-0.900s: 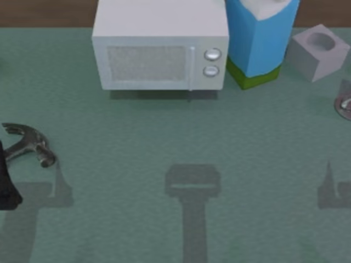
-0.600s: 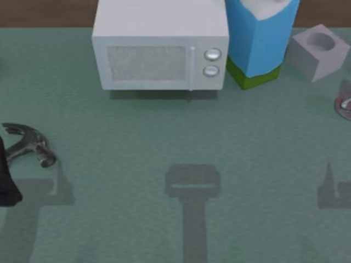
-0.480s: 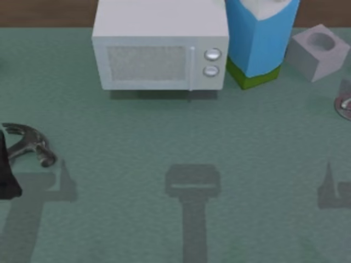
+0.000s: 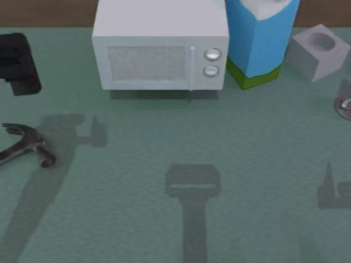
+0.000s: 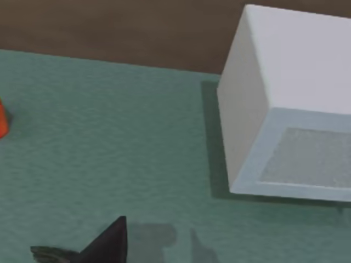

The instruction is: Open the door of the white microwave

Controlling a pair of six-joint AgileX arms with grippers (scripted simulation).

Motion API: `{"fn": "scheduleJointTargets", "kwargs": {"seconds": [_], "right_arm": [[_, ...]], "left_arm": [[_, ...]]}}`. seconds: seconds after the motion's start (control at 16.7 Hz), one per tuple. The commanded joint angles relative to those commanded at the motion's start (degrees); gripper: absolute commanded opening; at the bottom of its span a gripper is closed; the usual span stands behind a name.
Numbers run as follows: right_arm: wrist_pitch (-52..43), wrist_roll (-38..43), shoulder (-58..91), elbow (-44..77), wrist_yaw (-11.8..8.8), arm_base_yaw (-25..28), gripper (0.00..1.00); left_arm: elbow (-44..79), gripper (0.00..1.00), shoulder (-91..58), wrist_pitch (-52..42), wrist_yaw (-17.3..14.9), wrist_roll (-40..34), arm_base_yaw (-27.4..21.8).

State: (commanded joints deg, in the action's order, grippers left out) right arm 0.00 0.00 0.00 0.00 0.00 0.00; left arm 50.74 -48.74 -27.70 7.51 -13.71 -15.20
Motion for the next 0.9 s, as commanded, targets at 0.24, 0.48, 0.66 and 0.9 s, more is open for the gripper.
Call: {"fn": "scheduleJointTargets", "kwargs": {"seconds": [0.24, 0.48, 0.66, 0.9], "right_arm": [[0.0, 0.0, 0.0, 0.0, 0.0, 0.0, 1.00], [0.0, 0.0, 0.0, 0.0, 0.0, 0.0, 1.00], [0.0, 0.0, 0.0, 0.0, 0.0, 0.0, 1.00], [0.0, 0.0, 0.0, 0.0, 0.0, 0.0, 1.00]], "left_arm": [[26.8, 1.00, -24.6, -12.3, 3.4, -7.1, -7.3], [52.6, 1.00, -47.8, -23.9, 6.5, -13.7, -14.2], [68.8, 1.00, -62.7, -31.8, 8.5, -17.7, -18.7], [82.7, 1.00, -77.6, -40.2, 10.6, -21.2, -23.0]]}}
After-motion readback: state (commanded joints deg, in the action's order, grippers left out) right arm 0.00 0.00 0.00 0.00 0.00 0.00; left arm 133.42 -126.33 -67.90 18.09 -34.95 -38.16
